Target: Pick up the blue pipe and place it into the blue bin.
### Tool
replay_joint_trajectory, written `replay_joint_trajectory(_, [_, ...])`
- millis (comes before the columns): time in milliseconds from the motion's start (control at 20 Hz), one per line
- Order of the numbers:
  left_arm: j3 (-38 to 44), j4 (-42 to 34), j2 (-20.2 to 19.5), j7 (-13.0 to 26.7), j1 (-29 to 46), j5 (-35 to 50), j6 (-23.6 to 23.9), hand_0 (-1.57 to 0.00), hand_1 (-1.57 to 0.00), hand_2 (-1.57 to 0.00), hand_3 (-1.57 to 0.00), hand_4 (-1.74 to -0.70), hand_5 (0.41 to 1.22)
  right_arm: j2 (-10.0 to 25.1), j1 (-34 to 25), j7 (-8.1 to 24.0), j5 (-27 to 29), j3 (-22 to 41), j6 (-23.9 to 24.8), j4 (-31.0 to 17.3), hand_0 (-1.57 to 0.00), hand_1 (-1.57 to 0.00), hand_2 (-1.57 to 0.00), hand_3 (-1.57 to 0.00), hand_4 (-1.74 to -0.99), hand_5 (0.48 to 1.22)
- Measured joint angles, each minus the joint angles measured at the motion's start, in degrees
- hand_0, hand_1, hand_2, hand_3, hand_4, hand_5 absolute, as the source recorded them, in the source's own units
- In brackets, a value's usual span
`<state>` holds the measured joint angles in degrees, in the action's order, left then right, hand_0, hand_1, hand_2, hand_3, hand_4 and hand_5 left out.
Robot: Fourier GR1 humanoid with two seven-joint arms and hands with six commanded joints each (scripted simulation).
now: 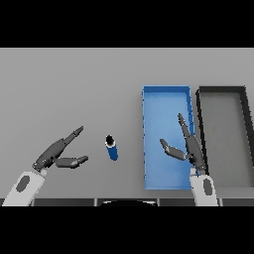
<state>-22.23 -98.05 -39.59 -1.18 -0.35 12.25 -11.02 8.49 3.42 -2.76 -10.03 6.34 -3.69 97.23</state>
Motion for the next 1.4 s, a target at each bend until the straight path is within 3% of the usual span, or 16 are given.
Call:
replay_joint_trajectory(100, [-2.47, -1.12, 0.80, 2.33, -0.21, -1.12, -0.80, 0.00, 0.00, 0.00, 0.00, -1.06, 0.474, 0.62, 0.20, -0.27, 0.46, -0.68, -0.15, 0.00, 0.00, 0.00, 0.00, 0.00, -1.223, 0.572])
replay_joint_trajectory(250, [-6.17, -1.14, 3.03, 2.04, -0.75, -4.69, -1.38, 0.00, 0.00, 0.00, 0.00, -1.10, 0.466, 0.87, 0.50, -1.18, -0.49, -0.11, -0.45, -0.81, 0.00, 0.00, 0.00, 0.00, -1.213, 0.571])
replay_joint_trajectory(450, [-8.81, 0.86, 7.73, 1.25, -2.63, -6.87, -0.73, 0.00, 0.00, 0.00, 0.00, -1.15, 0.484, 0.31, 0.47, 0.23, -0.29, 0.07, -0.26, 0.21, 0.00, 0.00, 0.00, 0.00, -1.210, 0.564])
replay_joint_trajectory(1000, [-10.60, 14.78, 20.76, -0.90, -8.66, -10.36, 3.00, 0.00, 0.00, 0.00, 0.00, -1.10, 0.497, 0.12, 1.62, -0.59, 0.97, -0.71, -0.57, -0.02, 0.00, 0.00, 0.00, 0.00, -1.200, 0.547])
replay_joint_trajectory(1150, [-11.14, 16.86, 22.62, -4.42, -9.14, -11.52, 3.64, 0.00, 0.00, -0.05, -0.02, -1.12, 0.543, 0.59, 0.95, -0.57, 0.63, -0.94, -0.55, -0.83, 0.00, 0.00, 0.00, 0.00, -1.192, 0.549])
replay_joint_trajectory(1300, [-10.22, 19.27, 25.73, -4.49, -10.15, -8.12, 2.11, 0.00, -0.12, -0.27, -0.20, -1.22, 0.635, 0.54, 1.69, -1.01, 0.01, -0.69, -0.17, -0.26, 0.00, 0.00, 0.00, 0.00, -1.188, 0.556])
replay_joint_trajectory(1350, [-9.55, 18.90, 26.40, -4.01, -10.58, -6.57, 1.86, -0.04, -0.25, -0.42, -0.35, -1.27, 0.675, 0.73, 2.17, -1.57, 0.22, -0.75, -0.35, 0.33, 0.00, 0.00, 0.00, 0.00, -1.196, 0.560])
replay_joint_trajectory(1400, [-9.07, 18.75, 26.58, -4.13, -10.67, -5.28, 1.23, -0.18, -0.41, -0.58, -0.59, -1.30, 0.784, 0.57, 2.10, -1.53, 0.76, -0.89, -0.57, 0.19, 0.00, 0.00, 0.00, 0.00, -1.192, 0.560])
